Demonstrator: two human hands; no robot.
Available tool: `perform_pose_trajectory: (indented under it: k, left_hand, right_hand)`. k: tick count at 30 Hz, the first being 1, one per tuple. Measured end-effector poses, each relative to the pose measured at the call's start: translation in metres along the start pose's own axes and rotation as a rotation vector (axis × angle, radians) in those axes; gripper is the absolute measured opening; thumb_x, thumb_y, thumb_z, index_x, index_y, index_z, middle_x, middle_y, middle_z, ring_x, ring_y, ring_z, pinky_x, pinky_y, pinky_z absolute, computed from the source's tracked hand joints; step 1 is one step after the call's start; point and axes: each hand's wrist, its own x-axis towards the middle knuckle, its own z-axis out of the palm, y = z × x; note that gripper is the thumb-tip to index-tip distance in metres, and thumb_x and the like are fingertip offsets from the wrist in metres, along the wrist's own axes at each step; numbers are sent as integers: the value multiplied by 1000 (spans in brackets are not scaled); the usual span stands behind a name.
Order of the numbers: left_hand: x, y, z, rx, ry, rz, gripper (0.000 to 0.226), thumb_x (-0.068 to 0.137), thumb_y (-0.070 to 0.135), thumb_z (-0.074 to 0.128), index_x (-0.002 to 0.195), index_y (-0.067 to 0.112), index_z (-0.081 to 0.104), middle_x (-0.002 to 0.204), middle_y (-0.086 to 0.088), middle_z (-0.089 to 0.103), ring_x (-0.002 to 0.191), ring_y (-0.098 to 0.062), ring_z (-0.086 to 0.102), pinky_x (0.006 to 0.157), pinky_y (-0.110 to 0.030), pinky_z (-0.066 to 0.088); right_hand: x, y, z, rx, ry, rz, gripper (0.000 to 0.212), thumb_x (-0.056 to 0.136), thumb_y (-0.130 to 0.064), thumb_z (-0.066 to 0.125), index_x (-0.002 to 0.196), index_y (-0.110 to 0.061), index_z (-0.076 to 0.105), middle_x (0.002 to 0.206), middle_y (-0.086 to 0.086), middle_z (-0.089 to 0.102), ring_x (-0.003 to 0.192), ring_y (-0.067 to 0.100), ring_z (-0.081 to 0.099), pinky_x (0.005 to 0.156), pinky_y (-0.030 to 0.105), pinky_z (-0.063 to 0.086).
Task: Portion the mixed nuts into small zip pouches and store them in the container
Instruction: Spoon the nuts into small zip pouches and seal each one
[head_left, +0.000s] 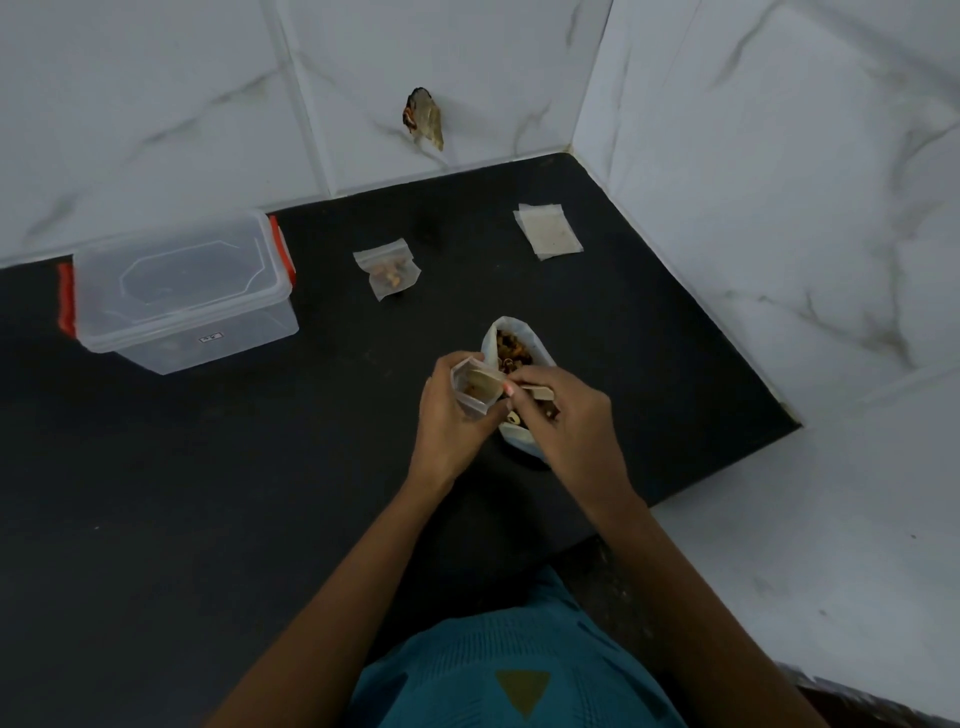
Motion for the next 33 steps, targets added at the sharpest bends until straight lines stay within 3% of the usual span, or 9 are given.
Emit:
perform_pose_trajectory:
  k: [7, 11, 15, 18, 21, 23, 26, 30, 33]
  left_hand:
    - [-4, -2, 0, -39, -4, -24, 55, 72, 13, 77, 112, 28, 43, 118, 5, 52, 111, -6, 51, 90, -18, 45]
    - [-6, -4, 0, -31, -4, -42, 54, 72, 9, 77, 111, 28, 43, 115, 8, 51, 107, -3, 50, 83, -6, 43]
    - [-8, -7, 1, -26, -22, -76, 56, 74, 11, 76, 117, 24, 43, 118, 8, 51, 109, -2, 49, 82, -4, 43]
    - [-11, -8, 3, -21, -26, -89, 56, 74, 12, 75, 119, 23, 43, 118, 8, 50, 109, -2, 49, 82, -7, 44]
    - [-14, -11, 5, -16, -37, -112, 56, 75, 14, 75, 119, 24, 43, 118, 9, 50, 107, -1, 50, 80, -7, 44]
    - [-16, -11, 5, -16, -47, -120, 55, 75, 14, 75, 118, 25, 43, 116, 11, 49, 104, 1, 50, 77, -3, 43]
    - [-18, -12, 6, -7, -57, -142, 54, 75, 13, 74, 118, 23, 44, 118, 8, 50, 107, -3, 50, 78, -10, 46]
    - [-20, -13, 6, -15, -92, -160, 54, 75, 14, 74, 118, 24, 44, 118, 6, 51, 109, -6, 51, 80, -13, 46]
    - [-19, -10, 6, -22, -132, -201, 56, 76, 13, 73, 122, 25, 42, 113, 11, 48, 104, -2, 49, 78, -11, 43]
  right_hand:
    - [0, -1, -16, 204, 78, 180, 10, 85, -6, 61, 95, -10, 65, 79, -13, 62, 72, -8, 61, 68, 9, 49]
    - [4, 5, -32, 267, 188, 340, 8, 88, -12, 57, 90, -17, 62, 73, -7, 62, 63, 0, 60, 61, 14, 50]
    - [0, 21, -42, 206, 259, 375, 8, 89, -9, 57, 94, -10, 62, 72, -6, 61, 60, -3, 59, 57, 10, 47]
    - [-13, 40, -40, 81, 212, 364, 10, 88, -6, 57, 96, -11, 61, 74, -5, 62, 62, -4, 59, 61, 11, 49]
    - [-28, 55, -33, -61, 132, 304, 14, 87, -2, 58, 99, -3, 64, 83, 9, 65, 68, -3, 55, 68, 8, 47]
    - [-34, 60, -28, -125, 113, 250, 16, 85, 1, 60, 100, 3, 64, 87, 14, 66, 74, 2, 55, 72, 0, 42]
    - [-35, 64, -24, -155, 100, 217, 17, 83, 3, 62, 99, 7, 64, 91, 18, 67, 81, 11, 57, 76, 1, 40]
    - [-36, 69, -15, -146, 69, 273, 19, 86, -1, 60, 103, 4, 64, 93, 8, 64, 85, 8, 57, 73, 0, 40]
    - [-33, 70, -14, -22, 140, 484, 17, 90, -9, 55, 104, -3, 64, 89, -2, 61, 76, -1, 57, 70, 3, 44]
